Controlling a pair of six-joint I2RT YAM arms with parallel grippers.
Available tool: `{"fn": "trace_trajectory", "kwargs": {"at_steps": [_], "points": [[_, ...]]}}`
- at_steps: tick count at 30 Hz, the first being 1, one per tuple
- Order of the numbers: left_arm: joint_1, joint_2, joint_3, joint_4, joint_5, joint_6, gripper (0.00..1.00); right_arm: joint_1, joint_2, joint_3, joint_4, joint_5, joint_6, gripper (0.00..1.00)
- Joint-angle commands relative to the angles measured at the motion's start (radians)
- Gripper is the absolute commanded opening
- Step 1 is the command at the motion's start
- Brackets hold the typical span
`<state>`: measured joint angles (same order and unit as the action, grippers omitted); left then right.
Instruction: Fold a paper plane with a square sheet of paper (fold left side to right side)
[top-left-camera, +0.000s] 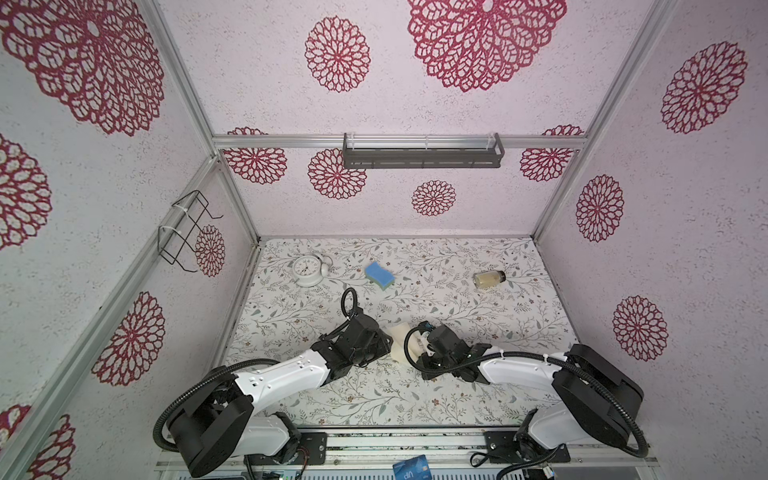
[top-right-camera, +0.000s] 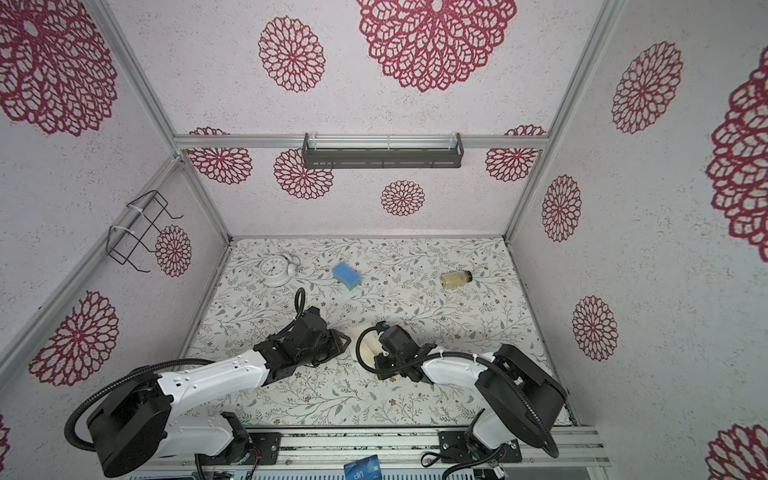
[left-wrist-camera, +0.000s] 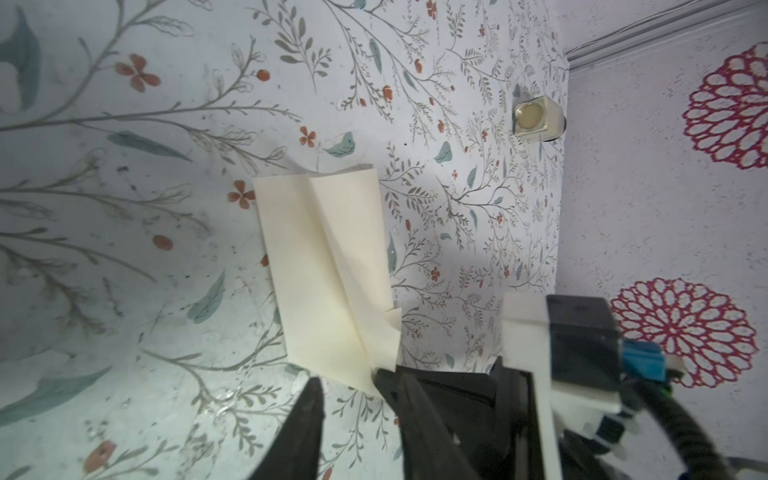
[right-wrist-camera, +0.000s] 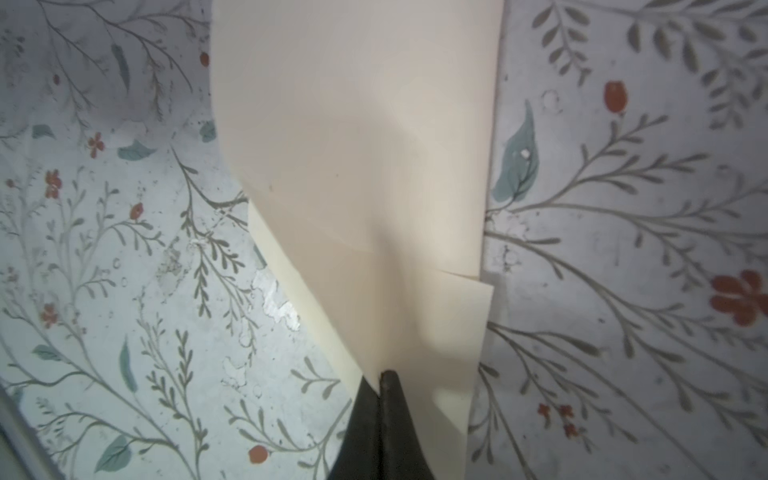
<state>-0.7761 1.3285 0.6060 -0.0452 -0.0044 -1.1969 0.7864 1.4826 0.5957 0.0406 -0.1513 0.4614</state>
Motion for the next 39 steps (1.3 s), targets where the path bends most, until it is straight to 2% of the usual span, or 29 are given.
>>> {"fn": "trace_trajectory", "kwargs": {"at_steps": [1,4,13,29,35,39], "points": [[-0.006,0.002,-0.011,-0.015,-0.014,0.032,0.17,-0.041,0.025,0.003,0.026,-0.172,0.058,0.0],[-0.016,0.038,0.008,-0.001,0.004,0.061,0.11,-0.074,0.056,0.015,0.023,-0.246,0.076,0.0],[-0.035,0.205,0.108,0.075,0.075,0.13,0.03,-0.131,0.105,0.026,0.043,-0.365,0.117,0.0],[-0.033,0.404,0.214,0.157,0.145,0.167,0.0,-0.177,0.113,0.016,0.039,-0.39,0.113,0.0],[-0.024,0.45,0.236,0.163,0.144,0.177,0.0,-0.179,0.104,0.031,0.017,-0.387,0.107,0.04],[-0.025,0.466,0.244,0.162,0.139,0.175,0.0,-0.179,0.089,0.053,-0.018,-0.387,0.088,0.1]]}}
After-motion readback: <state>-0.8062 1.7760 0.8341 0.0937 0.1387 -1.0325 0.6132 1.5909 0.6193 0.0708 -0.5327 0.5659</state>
